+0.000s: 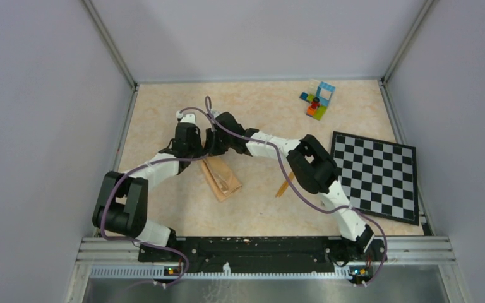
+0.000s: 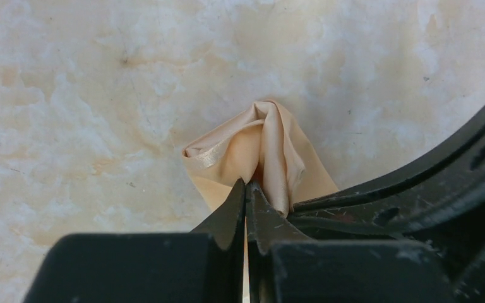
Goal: Fold the napkin into a case and place the utensils inside
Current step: Stuff the top corner of the smaller-rectangle-folded napkin at the center of the board.
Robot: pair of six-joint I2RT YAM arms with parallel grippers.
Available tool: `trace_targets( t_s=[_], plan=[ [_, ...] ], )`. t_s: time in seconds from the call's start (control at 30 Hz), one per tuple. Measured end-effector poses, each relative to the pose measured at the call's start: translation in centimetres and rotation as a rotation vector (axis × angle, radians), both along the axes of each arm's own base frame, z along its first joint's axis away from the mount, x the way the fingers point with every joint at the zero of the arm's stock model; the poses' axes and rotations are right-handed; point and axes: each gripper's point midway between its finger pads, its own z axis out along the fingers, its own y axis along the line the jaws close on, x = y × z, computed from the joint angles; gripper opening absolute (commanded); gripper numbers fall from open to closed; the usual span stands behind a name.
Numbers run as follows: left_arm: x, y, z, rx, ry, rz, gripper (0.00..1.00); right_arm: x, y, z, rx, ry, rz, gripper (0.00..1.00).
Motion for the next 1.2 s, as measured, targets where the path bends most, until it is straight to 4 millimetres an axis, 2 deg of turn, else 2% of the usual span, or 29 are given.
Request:
trace_targets(
  t_s=[0.13,0.23,0.57,0.73,0.83,1.0,1.2],
  plan=[
    [-0.6,0.3,-0.9,-0.029,0.018,0.013,0.05,-0.3,0.0,-1.6,-0.018,0.028,0.005,0.00],
    [-0.9,0.7,-1.4,-0.038,0.033,0.028,0.07,-0.5,-0.1,-2.0,-0.024,0.036,0.007,0.00],
    [-0.8,0.9,-1.1,-0.064,0.027,0.036,0.00,-0.9,-0.2,-2.5,-0.027,0.047,0.021,0.00],
    [-0.8,1.1,-0.9,-0.074,0.017,0.040,0.00,-1.3,-0.2,-2.6,-0.025,0.038,0.057,0.19],
    [-1.2,1.5,-1.3,-0.082,0.026,0.045,0.00,-1.5,-0.2,-2.6,-0.017,0.040,0.076,0.26],
    [-1.7,2.0,-1.9,-0.086,0.038,0.052,0.00,-1.8,-0.7,-2.8,-0.006,0.050,0.089,0.30],
    [-1.7,1.8,-1.7,-0.098,0.033,0.043,0.00,-1.6,-0.7,-1.6,0.017,0.030,0.099,0.30]
  ],
)
